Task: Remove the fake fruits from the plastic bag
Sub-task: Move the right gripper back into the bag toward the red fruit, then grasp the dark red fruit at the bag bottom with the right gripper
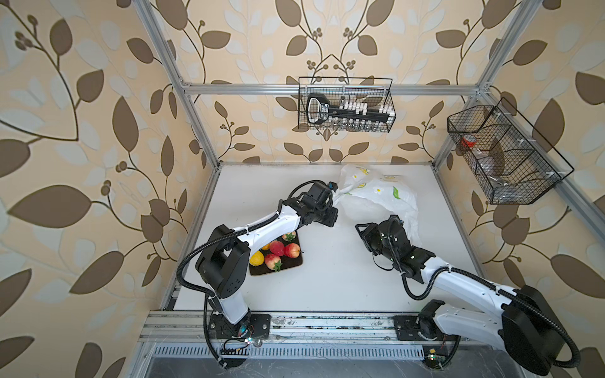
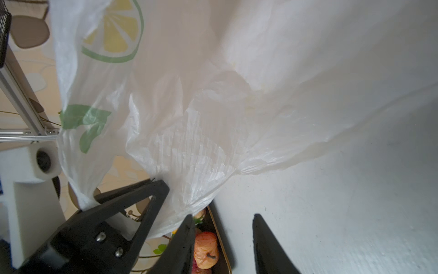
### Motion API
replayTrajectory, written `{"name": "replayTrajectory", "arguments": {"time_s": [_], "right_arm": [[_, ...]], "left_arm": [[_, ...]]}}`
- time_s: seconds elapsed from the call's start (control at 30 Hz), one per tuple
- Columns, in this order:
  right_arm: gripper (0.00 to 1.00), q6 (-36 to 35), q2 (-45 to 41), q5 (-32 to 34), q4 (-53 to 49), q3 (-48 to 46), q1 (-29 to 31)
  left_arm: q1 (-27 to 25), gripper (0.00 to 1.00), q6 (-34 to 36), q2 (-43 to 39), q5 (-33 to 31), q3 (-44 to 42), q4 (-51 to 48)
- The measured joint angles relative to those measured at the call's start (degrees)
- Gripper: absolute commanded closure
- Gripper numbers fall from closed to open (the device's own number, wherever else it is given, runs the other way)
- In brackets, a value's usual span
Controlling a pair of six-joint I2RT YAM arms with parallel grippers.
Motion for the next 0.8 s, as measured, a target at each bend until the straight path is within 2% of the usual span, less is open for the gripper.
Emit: {"name": "replayTrajectory", "arguments": {"time_s": [0.1, 0.33, 0.5, 0.67, 0.8], "right_arm": [[0.58, 2.9, 1.8, -1.1, 5.0, -0.8, -1.1], [0.58, 9.2, 6.8, -1.1, 15.9, -1.2, -1.6], [0.58, 13.4, 14.6, 0.2, 24.7, -1.1, -1.7], [0.58, 16.0, 21.8, 2.5, 30.3, -0.2, -1.7], [0.54, 17.2, 26.0, 4.1, 32.6, 2.5, -2.5]], "left_arm": [[0.0, 1.0, -0.2, -0.5, 1.2, -0.4, 0.6], [-0.9, 1.0, -0.3, -6.1, 2.7, -4.0, 1.0], [-2.7, 1.0, -0.4, -9.6, 3.2, -4.7, 0.9], [-5.0, 1.0, -0.3, -11.3, 3.6, -5.5, 0.2], [-5.9, 1.0, -0.2, -13.2, 3.9, -8.3, -0.9]]}}
